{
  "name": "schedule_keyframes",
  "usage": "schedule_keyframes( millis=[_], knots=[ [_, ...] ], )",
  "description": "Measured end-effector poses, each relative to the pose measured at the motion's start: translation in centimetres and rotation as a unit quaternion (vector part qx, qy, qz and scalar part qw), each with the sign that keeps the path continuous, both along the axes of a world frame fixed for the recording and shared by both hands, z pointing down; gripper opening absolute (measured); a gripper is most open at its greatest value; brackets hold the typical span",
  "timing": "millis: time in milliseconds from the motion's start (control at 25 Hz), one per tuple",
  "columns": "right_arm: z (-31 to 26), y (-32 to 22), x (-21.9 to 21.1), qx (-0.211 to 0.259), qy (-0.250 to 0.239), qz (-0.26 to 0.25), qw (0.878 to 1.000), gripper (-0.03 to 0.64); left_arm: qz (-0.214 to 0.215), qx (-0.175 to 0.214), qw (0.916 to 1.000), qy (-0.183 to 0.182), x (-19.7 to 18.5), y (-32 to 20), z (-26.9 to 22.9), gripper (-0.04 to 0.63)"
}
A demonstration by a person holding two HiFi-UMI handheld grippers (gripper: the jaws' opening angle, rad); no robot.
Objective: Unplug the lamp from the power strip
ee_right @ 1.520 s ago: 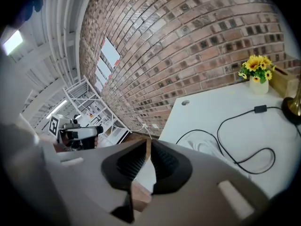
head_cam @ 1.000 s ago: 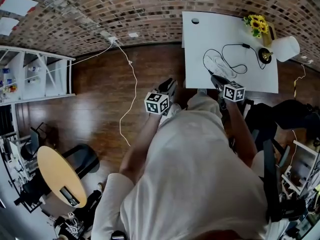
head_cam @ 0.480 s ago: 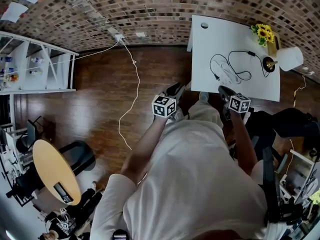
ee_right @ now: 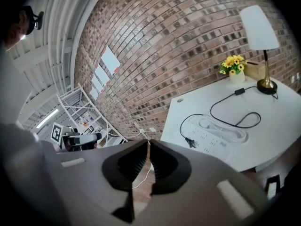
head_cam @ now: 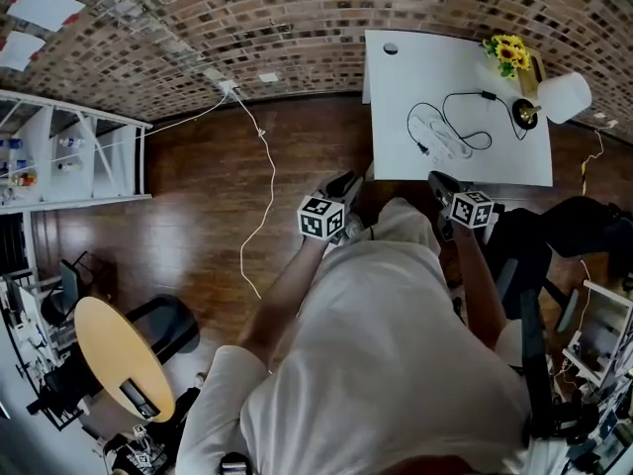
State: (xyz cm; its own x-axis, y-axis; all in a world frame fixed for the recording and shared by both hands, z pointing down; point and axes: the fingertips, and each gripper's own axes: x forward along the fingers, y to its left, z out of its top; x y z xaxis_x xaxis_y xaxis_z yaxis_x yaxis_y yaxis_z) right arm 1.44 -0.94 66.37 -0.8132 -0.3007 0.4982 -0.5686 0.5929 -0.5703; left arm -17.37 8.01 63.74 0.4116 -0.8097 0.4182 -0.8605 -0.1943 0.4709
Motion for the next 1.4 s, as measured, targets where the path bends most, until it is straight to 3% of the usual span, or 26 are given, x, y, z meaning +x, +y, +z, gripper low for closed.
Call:
schedule_keyframes(
  millis=[400, 760, 880, 1120, 1400],
  knots=[
    [0.2, -2.0, 1.6, 0.003, -0.023, 0.019, 1.0, 0.013, 0.001, -0.008, 0.9999, -0.015, 0.8, 1.1, -0.4, 0.089],
    [-0.9, -2.3, 6.5, -0.005, -0.049, 0.029, 0.998, 0.011, 0.021, -0.018, 0.9994, -0.021, 8.4, 0.0, -1.1, 0.078],
    [-1.6, -1.1, 9.2, 0.0, -0.045, 0.005, 0.999, 0.011, 0.033, -0.017, 0.9989, -0.029, 12.0, 0.9, -1.6, 0.07],
    [-5.3, 2.5, 9.7, 0.028, -0.075, -0.116, 0.99, 0.014, 0.024, -0.023, 0.9984, -0.045, 15.6, 2.4, -1.6, 0.046],
    [-6.0, 3.4, 11.4, 0.03, -0.089, -0.105, 0.99, 0.014, 0.001, -0.033, 0.9979, -0.055, 18.9, 5.4, -1.8, 0.026]
  ],
)
